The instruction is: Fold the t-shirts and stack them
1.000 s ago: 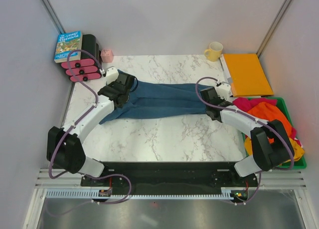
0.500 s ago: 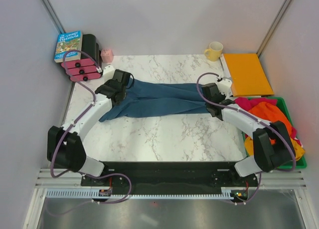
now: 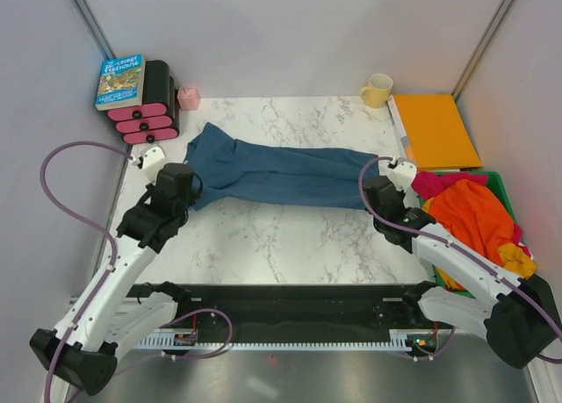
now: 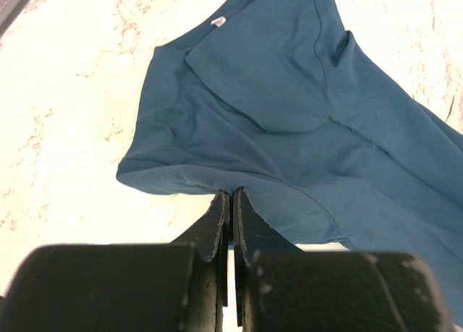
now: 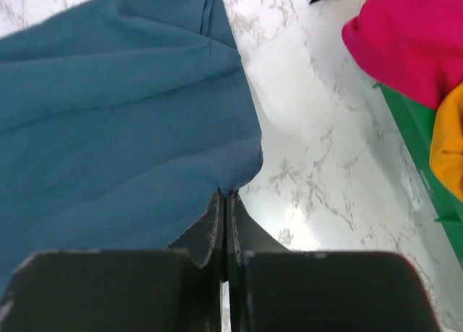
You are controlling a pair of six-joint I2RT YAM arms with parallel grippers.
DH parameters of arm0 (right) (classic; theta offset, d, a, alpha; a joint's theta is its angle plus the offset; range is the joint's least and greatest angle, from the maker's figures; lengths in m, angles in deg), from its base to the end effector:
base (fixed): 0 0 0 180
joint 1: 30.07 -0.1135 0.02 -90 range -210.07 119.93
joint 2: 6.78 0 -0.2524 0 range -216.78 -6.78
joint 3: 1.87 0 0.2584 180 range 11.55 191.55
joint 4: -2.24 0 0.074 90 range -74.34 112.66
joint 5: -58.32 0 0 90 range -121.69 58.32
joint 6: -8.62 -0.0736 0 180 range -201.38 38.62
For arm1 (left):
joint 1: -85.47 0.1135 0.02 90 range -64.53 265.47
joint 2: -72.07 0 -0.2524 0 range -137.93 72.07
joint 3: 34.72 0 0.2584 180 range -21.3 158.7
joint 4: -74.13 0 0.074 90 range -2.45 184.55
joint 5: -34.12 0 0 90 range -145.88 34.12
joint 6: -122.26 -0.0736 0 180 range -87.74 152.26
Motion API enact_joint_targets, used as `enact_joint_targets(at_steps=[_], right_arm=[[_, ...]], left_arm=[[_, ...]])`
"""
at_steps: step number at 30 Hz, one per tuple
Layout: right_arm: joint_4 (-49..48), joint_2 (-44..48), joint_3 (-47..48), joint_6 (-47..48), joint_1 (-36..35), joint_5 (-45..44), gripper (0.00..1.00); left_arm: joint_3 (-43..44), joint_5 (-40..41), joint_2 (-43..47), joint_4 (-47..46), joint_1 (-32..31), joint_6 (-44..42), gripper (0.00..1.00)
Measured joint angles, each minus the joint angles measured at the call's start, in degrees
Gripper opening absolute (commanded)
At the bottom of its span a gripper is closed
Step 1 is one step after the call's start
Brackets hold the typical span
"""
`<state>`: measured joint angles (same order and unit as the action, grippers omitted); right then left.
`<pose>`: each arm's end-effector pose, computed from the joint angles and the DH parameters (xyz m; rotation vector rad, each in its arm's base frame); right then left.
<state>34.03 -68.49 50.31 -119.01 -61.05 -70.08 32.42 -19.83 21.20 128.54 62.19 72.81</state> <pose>0.2414 0.0916 0.2060 0.4498 2.0670 -0.0684 0.2135 -0.0447 0.2992 -0.6340 1.9956 0.0396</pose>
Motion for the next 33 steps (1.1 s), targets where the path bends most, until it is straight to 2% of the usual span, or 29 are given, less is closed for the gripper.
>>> enact_joint_targets(at_steps=[6, 14, 22, 33], right_arm=[[3.17, 2.99, -2.69, -2.32, -3.56, -1.44, 0.0], [5.07, 4.46, -3.48, -3.52, -4.13, -3.76, 0.0], [2.89, -5.38, 3.93, -0.57, 0.68, -5.4, 0.0], [-3.23, -19.1, 8.33, 1.81, 6.45, -4.0, 0.0]], left_arm=[[-1.44, -1.07, 4.04, 3.04, 0.0, 0.09, 0.02], [-3.5, -2.16, 5.42, 5.53, -0.11, 0.33, 0.02], [-0.79, -1.46, -9.2, 3.19, -0.11, 0.24, 0.02], [10.05, 3.89, -27.21, -3.76, -0.09, -1.11, 0.02]])
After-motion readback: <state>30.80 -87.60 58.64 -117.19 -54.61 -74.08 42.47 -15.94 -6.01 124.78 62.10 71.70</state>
